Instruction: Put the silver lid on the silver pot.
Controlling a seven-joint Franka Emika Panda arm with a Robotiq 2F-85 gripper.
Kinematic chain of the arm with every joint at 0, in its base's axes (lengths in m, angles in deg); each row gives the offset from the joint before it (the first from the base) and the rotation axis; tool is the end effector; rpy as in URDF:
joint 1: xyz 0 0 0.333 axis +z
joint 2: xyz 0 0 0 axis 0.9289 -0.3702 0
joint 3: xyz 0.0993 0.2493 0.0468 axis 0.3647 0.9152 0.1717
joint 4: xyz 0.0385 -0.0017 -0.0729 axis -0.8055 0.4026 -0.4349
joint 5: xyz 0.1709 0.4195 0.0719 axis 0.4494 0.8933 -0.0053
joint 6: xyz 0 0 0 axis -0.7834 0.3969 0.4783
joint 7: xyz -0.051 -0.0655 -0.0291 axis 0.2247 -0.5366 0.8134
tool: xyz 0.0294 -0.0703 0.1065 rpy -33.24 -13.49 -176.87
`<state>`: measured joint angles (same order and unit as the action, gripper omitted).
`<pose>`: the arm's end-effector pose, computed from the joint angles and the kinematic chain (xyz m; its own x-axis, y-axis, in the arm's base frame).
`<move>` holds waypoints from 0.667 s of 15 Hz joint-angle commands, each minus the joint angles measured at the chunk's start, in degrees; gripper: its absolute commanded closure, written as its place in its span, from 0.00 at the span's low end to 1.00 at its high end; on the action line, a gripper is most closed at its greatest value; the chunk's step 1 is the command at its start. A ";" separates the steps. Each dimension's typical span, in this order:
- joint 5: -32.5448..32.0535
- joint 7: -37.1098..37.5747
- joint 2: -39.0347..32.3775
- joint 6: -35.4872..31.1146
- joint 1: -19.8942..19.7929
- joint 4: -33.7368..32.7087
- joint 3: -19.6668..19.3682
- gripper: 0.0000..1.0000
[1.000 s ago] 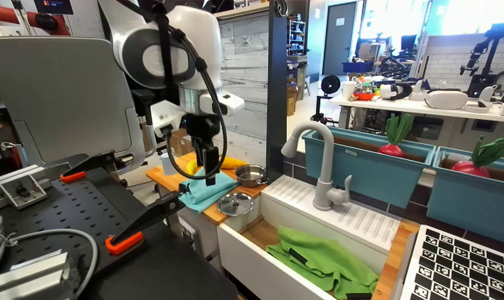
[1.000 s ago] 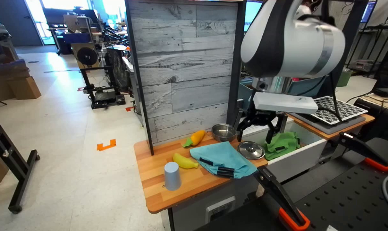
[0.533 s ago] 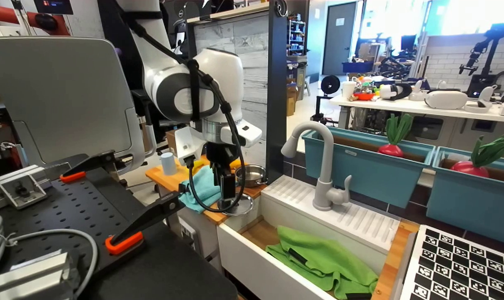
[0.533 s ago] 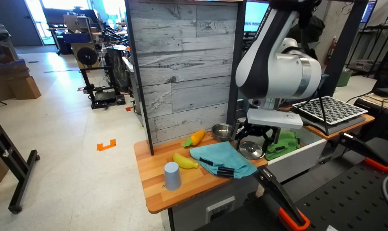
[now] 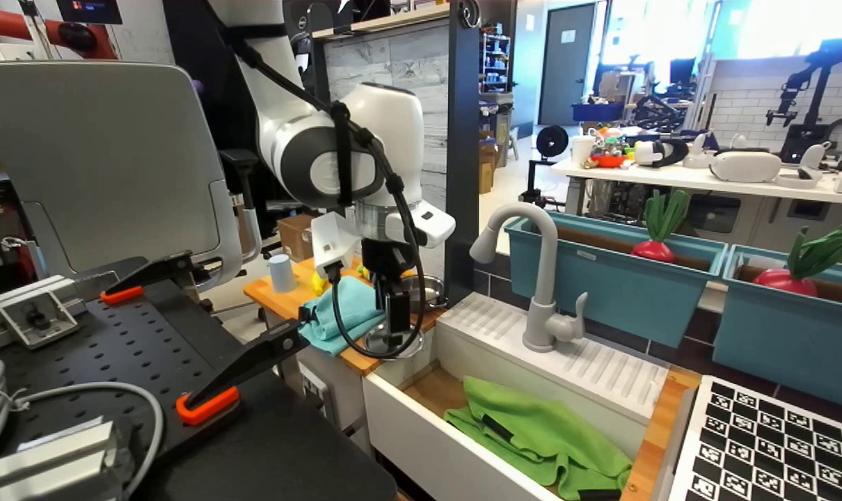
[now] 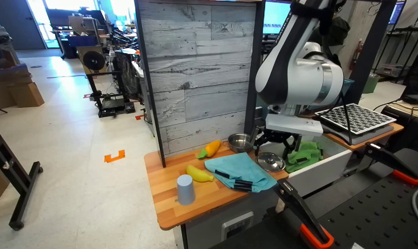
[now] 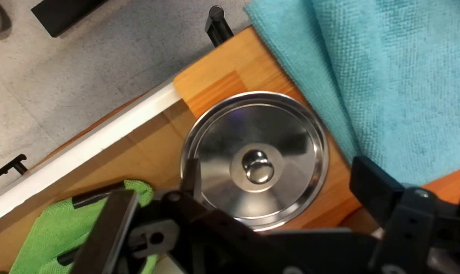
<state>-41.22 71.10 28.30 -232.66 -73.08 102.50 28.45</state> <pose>0.5417 -0.0302 -0.1120 0.8756 -0.4813 -0.0398 -0.4830 -0.8720 -0.0796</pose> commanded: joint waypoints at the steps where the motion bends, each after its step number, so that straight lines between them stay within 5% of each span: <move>1: 1.12 0.04 -1.13 1.02 -0.35 -1.93 0.15 0.00; 9: 1.17 1.03 -2.03 0.96 0.00 -2.13 -0.41 0.00; 10: 1.15 1.25 -2.23 0.96 0.16 -2.27 -0.55 0.07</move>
<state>-41.22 72.03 27.52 -232.66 -73.18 102.19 28.22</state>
